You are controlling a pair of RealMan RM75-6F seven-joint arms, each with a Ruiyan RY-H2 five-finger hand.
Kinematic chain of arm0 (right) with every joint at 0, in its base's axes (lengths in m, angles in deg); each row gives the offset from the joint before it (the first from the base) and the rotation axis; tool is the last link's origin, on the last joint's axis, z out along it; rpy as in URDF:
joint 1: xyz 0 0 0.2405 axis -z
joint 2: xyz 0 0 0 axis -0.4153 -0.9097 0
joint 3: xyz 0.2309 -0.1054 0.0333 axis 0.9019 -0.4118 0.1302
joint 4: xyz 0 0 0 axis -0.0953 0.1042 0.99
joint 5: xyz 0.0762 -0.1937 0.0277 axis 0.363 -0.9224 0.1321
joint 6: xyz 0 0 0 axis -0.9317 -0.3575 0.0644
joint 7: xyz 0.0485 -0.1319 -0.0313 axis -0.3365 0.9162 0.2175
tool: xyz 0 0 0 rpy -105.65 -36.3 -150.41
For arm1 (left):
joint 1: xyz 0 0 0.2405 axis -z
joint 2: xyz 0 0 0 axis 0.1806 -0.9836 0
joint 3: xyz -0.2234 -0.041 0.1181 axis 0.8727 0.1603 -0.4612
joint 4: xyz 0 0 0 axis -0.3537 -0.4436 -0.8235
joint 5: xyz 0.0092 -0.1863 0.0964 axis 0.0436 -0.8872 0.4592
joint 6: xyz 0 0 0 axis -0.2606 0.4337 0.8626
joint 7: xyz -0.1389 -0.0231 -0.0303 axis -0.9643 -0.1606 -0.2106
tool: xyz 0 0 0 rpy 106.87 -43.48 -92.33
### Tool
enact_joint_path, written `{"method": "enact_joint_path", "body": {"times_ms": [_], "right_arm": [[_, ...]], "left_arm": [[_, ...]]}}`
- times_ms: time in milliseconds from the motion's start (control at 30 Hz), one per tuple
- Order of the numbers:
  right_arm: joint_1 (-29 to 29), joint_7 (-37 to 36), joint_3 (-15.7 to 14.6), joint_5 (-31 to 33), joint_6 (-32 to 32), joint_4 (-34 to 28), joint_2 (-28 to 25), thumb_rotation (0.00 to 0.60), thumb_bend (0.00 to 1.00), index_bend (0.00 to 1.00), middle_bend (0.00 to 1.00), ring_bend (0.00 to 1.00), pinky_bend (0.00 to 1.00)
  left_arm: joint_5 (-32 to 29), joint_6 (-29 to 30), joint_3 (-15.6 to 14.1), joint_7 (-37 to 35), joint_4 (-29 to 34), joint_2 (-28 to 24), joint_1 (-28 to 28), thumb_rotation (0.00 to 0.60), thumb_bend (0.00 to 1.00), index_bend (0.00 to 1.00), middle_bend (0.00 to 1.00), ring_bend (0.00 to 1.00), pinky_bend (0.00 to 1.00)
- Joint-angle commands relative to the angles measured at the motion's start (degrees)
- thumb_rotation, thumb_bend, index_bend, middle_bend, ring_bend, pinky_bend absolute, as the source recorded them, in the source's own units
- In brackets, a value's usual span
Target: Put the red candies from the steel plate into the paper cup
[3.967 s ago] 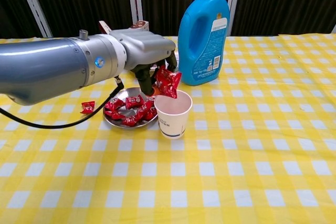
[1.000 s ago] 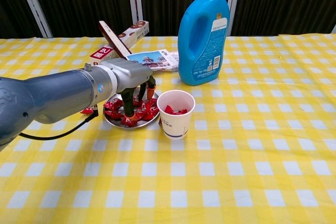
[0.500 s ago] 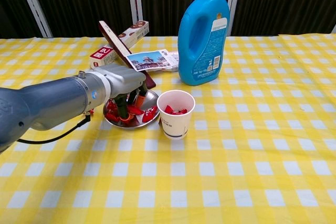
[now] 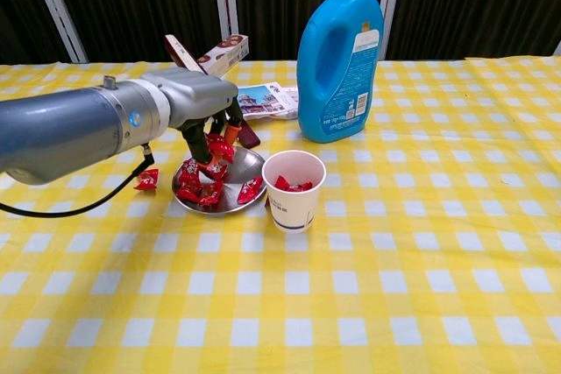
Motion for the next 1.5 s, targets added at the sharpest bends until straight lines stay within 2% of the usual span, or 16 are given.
{"method": "enact_joint_path", "body": {"times_ms": [33, 167, 333, 567, 800, 1100, 1500], "right_arm": [[0.0, 0.2, 0.0, 0.0, 0.1, 0.0, 0.0, 0.6, 0.34, 0.0, 0.0, 0.0, 0.0], [0.0, 0.3, 0.1, 0.0, 0.2, 0.0, 0.1, 0.6, 0.34, 0.0, 0.0, 0.0, 0.0], [0.2, 0.1, 0.2, 0.0, 0.5, 0.1, 0.1, 0.6, 0.34, 0.0, 0.0, 0.0, 0.0], [0.2, -0.3, 0.2, -0.1, 0.8, 0.2, 0.1, 0.6, 0.34, 0.0, 0.0, 0.0, 0.0], [0.2, -0.5, 0.3, -0.3, 0.9, 0.3, 0.1, 0.6, 0.34, 0.0, 0.0, 0.0, 0.0], [0.3, -0.3, 0.2, -0.3, 1.0, 0.2, 0.1, 0.6, 0.33, 0.0, 0.0, 0.0, 0.0], [0.3, 0.0, 0.2, -0.2, 0.9, 0.2, 0.1, 0.6, 0.33, 0.0, 0.0, 0.0, 0.0]], "left_arm": [[2.0, 1.5, 1.8, -0.4, 4.8, -3.0, 0.1, 0.6, 0.43, 0.52, 0.6, 0.86, 0.91], [3.2, 0.9, 2.4, -0.6, 8.7, -4.0, 0.9, 0.6, 0.43, 0.52, 0.6, 0.86, 0.91], [4.3, 0.4, 1.8, 0.1, 10.6, -2.5, 2.1, 0.6, 0.43, 0.51, 0.59, 0.86, 0.91], [4.4, 0.0, 1.1, 1.1, 9.9, 0.9, 3.8, 0.6, 0.42, 0.5, 0.57, 0.86, 0.91], [3.8, 0.5, 0.7, 1.9, 8.6, 2.5, 4.7, 0.6, 0.33, 0.45, 0.48, 0.85, 0.91], [5.7, 1.5, 1.8, -0.9, 9.3, 1.7, 3.9, 0.6, 0.31, 0.39, 0.39, 0.85, 0.91], [5.8, 2.3, 1.0, -2.8, 10.1, -1.5, 1.9, 0.6, 0.31, 0.38, 0.39, 0.85, 0.91]]}}
